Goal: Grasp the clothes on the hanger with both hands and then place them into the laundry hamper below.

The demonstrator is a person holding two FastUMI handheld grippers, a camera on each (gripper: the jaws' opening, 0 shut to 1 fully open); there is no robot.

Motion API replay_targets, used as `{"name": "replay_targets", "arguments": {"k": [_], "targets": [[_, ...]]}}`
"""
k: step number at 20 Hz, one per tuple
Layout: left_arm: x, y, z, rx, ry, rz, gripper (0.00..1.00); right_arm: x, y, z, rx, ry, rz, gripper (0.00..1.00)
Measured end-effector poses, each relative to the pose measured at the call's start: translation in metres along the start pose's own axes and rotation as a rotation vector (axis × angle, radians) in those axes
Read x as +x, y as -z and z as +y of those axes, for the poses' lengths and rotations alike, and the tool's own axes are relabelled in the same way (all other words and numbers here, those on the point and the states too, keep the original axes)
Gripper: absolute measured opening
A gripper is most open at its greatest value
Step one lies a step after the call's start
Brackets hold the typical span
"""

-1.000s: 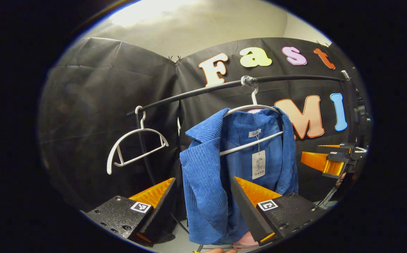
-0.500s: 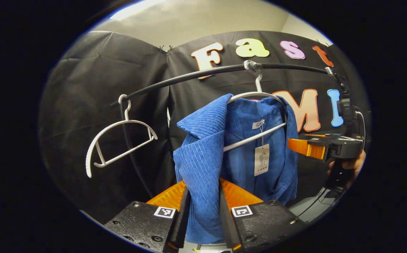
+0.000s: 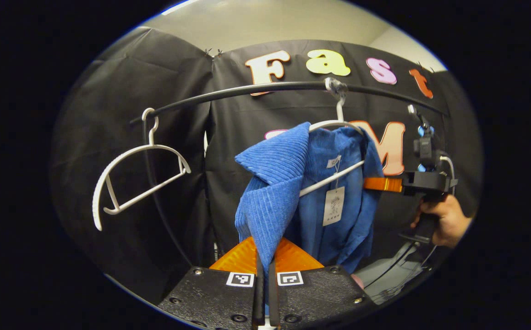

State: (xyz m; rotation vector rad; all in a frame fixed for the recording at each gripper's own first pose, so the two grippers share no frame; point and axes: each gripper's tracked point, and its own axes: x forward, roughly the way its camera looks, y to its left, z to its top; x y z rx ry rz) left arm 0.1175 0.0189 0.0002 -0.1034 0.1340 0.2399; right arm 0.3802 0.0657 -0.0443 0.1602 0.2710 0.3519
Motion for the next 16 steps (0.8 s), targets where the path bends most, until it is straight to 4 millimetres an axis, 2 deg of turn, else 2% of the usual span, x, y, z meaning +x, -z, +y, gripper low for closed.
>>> {"name": "replay_targets", "arguments": {"k": [1, 5, 6, 7, 8, 12, 14, 15, 16], "targets": [[-0.004, 0.001, -0.001, -0.005, 0.02, 0.002, 0.03, -0.001, -0.001, -0.003, -0.032, 0.008, -0.01, 0.05], [-0.009, -0.01, 0.002, 0.023, 0.032, 0.0, 0.0, -0.016, -0.007, -0.004, -0.151, 0.031, -0.072, 0.06], [-0.011, -0.012, 0.002, 0.027, 0.027, 0.005, 0.0, -0.026, -0.008, -0.004, -0.167, 0.041, -0.103, 0.05], [-0.014, -0.015, 0.004, 0.027, 0.02, 0.011, 0.0, -0.029, -0.011, -0.006, -0.184, 0.042, -0.108, 0.0], [-0.017, -0.019, 0.004, 0.019, 0.019, 0.009, 0.0, -0.03, -0.013, -0.009, -0.194, 0.045, -0.117, 0.0], [-0.032, -0.042, 0.013, 0.024, -0.013, -0.016, 0.0, -0.047, -0.037, -0.022, -0.223, 0.089, -0.193, 0.0], [-0.037, -0.051, 0.016, 0.03, -0.021, -0.02, 0.0, -0.048, -0.049, -0.027, -0.241, 0.104, -0.224, 0.0], [-0.039, -0.057, 0.018, 0.039, -0.025, -0.025, 0.0, -0.046, -0.054, -0.032, -0.258, 0.113, -0.231, 0.05], [-0.042, -0.065, 0.019, 0.056, -0.024, -0.034, 0.0, -0.045, -0.057, -0.032, -0.272, 0.119, -0.236, 0.0]]}}
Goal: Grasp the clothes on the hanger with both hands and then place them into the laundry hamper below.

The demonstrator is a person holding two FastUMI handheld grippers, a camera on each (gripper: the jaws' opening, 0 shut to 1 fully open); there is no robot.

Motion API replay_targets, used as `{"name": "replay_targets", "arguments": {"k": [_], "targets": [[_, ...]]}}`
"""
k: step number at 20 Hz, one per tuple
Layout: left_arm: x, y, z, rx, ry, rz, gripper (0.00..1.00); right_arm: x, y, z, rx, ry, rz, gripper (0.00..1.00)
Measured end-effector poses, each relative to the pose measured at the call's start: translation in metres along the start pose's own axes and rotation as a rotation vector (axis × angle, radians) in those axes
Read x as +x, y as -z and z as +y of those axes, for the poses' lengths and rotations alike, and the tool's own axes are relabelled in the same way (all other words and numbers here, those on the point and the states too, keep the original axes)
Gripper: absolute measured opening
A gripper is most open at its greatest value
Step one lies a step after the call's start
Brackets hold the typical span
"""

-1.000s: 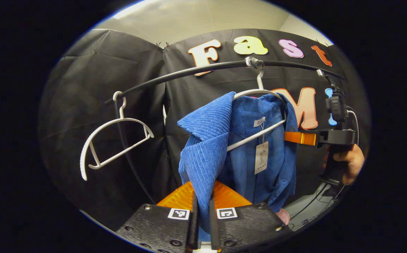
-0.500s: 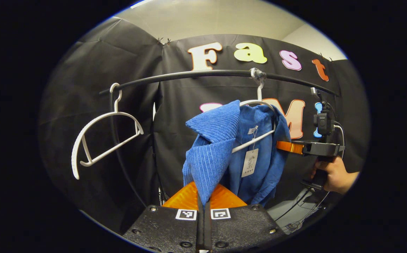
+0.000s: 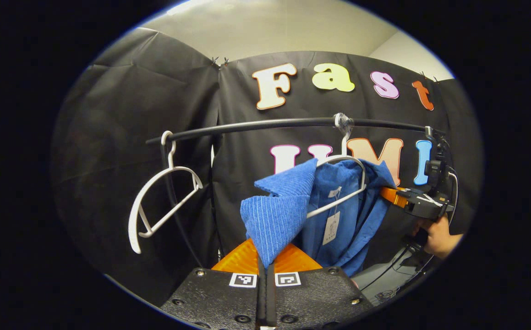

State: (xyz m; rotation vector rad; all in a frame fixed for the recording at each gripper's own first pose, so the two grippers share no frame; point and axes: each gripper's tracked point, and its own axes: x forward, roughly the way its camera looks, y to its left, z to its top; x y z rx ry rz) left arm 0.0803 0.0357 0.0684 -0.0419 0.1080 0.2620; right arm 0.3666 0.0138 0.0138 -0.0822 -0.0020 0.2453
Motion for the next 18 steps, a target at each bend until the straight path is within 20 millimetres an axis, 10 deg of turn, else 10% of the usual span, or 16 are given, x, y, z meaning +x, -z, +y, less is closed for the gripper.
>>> {"name": "replay_targets", "arguments": {"k": [10, 18], "targets": [[0.014, -0.061, 0.029, -0.004, -0.012, -0.09, 0.0, 0.04, -0.02, -0.017, -0.042, 0.092, -0.061, 0.0], [0.062, -0.038, 0.052, 0.068, 0.008, -0.024, 0.01, 0.073, -0.01, -0.032, -0.032, 0.147, -0.07, 0.0]]}}
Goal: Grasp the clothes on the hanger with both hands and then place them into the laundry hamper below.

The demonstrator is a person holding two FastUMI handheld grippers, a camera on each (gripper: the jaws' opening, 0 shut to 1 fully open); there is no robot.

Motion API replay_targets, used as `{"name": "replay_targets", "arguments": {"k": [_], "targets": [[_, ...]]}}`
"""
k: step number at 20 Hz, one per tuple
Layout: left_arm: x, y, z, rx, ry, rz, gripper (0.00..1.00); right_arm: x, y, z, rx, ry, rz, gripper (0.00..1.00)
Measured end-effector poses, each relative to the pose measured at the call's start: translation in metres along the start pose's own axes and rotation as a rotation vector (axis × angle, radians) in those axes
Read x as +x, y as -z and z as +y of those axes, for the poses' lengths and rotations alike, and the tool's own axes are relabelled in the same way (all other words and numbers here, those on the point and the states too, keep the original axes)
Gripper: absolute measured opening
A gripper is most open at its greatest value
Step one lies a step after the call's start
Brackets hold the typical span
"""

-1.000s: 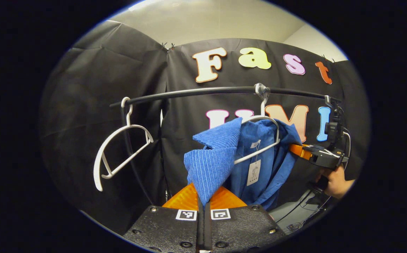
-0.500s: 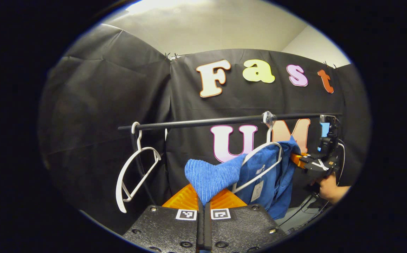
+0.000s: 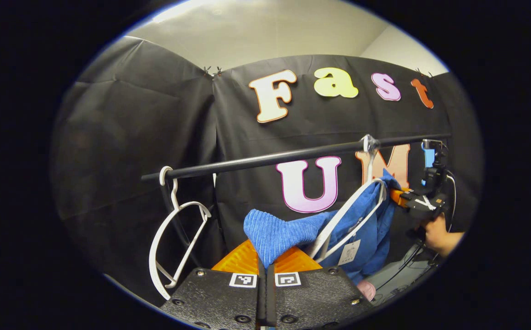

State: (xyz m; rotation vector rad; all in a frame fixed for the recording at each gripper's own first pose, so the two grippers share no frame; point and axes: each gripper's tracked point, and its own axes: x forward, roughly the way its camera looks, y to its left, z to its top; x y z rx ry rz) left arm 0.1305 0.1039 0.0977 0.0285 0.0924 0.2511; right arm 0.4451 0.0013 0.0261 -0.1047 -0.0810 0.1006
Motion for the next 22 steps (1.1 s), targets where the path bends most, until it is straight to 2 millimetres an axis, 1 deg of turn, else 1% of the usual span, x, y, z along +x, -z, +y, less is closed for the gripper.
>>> {"name": "replay_targets", "arguments": {"k": [1, 2, 4, 5, 6, 8, 9, 11, 12, 14, 17, 18, 19, 20, 22], "targets": [[0.007, 0.008, 0.004, 0.002, -0.003, 0.022, 0.0, 0.005, 0.003, -0.001, 0.0, 0.012, 0.007, 0.0], [0.014, 0.016, 0.007, -0.006, -0.008, 0.043, 0.0, 0.018, 0.011, 0.001, 0.002, 0.017, 0.018, 0.0], [0.025, 0.038, 0.004, -0.039, 0.013, 0.084, 0.01, 0.014, 0.028, 0.007, -0.01, 0.011, 0.05, 0.0], [0.027, 0.051, 0.008, -0.045, 0.019, 0.105, 0.01, 0.013, 0.035, 0.009, -0.024, 0.012, 0.053, 0.0], [0.033, 0.06, 0.008, -0.044, 0.024, 0.121, 0.01, 0.012, 0.042, 0.013, -0.04, 0.008, 0.056, 0.01], [0.047, 0.073, 0.006, -0.032, 0.031, 0.141, 0.01, 0.01, 0.059, 0.015, -0.078, 0.005, 0.077, 0.01], [0.049, 0.081, 0.006, -0.028, 0.032, 0.15, 0.01, 0.007, 0.07, 0.017, -0.087, 0.0, 0.099, 0.0], [0.052, 0.095, 0.014, -0.028, 0.031, 0.172, 0.01, 0.001, 0.088, 0.02, -0.09, -0.003, 0.13, 0.0], [0.054, 0.1, 0.017, -0.034, 0.023, 0.176, 0.01, -0.003, 0.095, 0.02, -0.09, -0.004, 0.143, 0.0], [0.06, 0.109, 0.016, -0.052, 0.017, 0.178, 0.0, -0.011, 0.106, 0.025, -0.092, -0.029, 0.166, 0.0], [0.051, 0.123, 0.014, -0.046, 0.021, 0.182, 0.0, -0.026, 0.124, 0.029, -0.099, -0.055, 0.212, 0.0], [0.048, 0.125, 0.012, -0.049, 0.021, 0.183, 0.01, -0.034, 0.13, 0.029, -0.093, -0.061, 0.23, 0.05], [0.046, 0.13, 0.009, -0.057, 0.018, 0.191, 0.01, -0.042, 0.132, 0.03, -0.084, -0.069, 0.24, 0.01], [0.04, 0.133, 0.006, -0.069, 0.017, 0.199, 0.0, -0.05, 0.134, 0.03, -0.078, -0.077, 0.253, 0.01], [0.024, 0.137, -0.002, -0.095, 0.017, 0.208, 0.0, -0.068, 0.134, 0.025, -0.078, -0.08, 0.275, 0.01]]}}
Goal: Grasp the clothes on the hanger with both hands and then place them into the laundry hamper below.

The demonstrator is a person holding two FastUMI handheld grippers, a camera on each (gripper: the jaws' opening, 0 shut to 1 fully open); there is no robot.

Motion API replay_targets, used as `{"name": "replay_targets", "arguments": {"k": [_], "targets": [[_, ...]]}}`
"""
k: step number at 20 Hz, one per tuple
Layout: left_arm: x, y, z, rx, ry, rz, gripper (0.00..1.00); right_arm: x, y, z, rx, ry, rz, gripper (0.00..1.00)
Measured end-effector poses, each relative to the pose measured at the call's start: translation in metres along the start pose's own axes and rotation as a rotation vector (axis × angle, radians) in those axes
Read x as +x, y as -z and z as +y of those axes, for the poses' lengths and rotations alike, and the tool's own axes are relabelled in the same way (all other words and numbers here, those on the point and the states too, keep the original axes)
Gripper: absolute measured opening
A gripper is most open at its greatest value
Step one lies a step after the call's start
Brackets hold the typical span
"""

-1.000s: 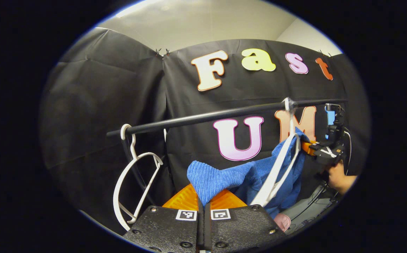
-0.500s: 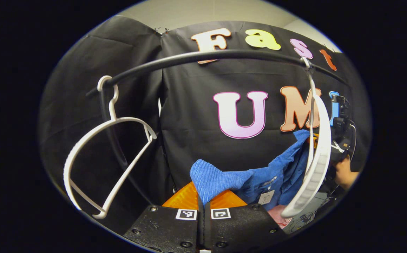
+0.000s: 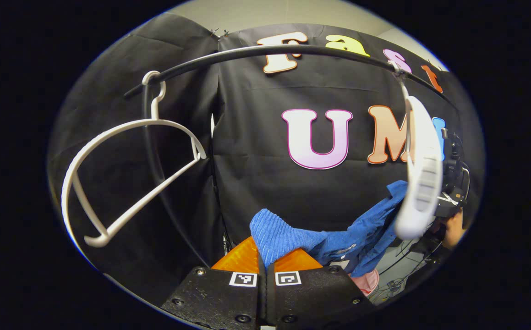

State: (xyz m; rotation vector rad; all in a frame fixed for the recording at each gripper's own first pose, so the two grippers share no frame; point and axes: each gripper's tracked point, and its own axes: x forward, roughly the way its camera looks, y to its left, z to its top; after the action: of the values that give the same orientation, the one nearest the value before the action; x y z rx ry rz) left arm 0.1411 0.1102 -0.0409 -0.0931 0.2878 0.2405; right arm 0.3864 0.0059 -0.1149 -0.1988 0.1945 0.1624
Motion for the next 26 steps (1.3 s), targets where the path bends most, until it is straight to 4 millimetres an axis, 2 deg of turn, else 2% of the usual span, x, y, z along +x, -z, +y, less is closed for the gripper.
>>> {"name": "replay_targets", "arguments": {"k": [5, 9, 10, 11, 12, 16, 17, 18, 23, 26], "targets": [[-0.024, 0.015, -0.022, -0.017, 0.008, 0.016, 0.0, -0.041, 0.012, -0.014, -0.038, -0.001, 0.022, 0.01], [-0.045, 0.021, -0.046, -0.011, 0.026, 0.013, 0.01, -0.074, 0.019, -0.018, -0.012, -0.026, 0.031, 0.02], [-0.05, 0.021, -0.052, -0.006, 0.035, 0.009, 0.01, -0.081, 0.019, -0.02, -0.013, -0.027, 0.029, 0.06], [-0.056, 0.021, -0.059, 0.001, 0.042, 0.007, 0.0, -0.089, 0.018, -0.022, -0.017, -0.026, 0.027, 0.02], [-0.059, 0.021, -0.064, 0.006, 0.048, 0.009, 0.0, -0.098, 0.019, -0.024, -0.018, -0.025, 0.028, 0.02], [-0.068, 0.013, -0.087, 0.004, 0.074, -0.009, 0.0, -0.13, 0.013, -0.03, -0.008, -0.031, 0.022, 0.02], [-0.069, 0.011, -0.093, 0.009, 0.081, -0.019, 0.0, -0.136, 0.011, -0.031, -0.002, -0.033, 0.016, 0.06], [-0.069, 0.008, -0.099, 0.02, 0.085, -0.028, 0.01, -0.14, 0.01, -0.032, 0.003, -0.032, 0.013, 0.02], [-0.068, 0.006, -0.131, 0.018, 0.132, -0.035, 0.0, -0.16, 0.01, -0.033, 0.038, -0.038, 0.021, 0.02], [-0.06, 0.002, -0.15, 0.049, 0.168, -0.051, 0.01, -0.167, 0.009, -0.032, 0.06, -0.04, 0.024, 0.02]]}}
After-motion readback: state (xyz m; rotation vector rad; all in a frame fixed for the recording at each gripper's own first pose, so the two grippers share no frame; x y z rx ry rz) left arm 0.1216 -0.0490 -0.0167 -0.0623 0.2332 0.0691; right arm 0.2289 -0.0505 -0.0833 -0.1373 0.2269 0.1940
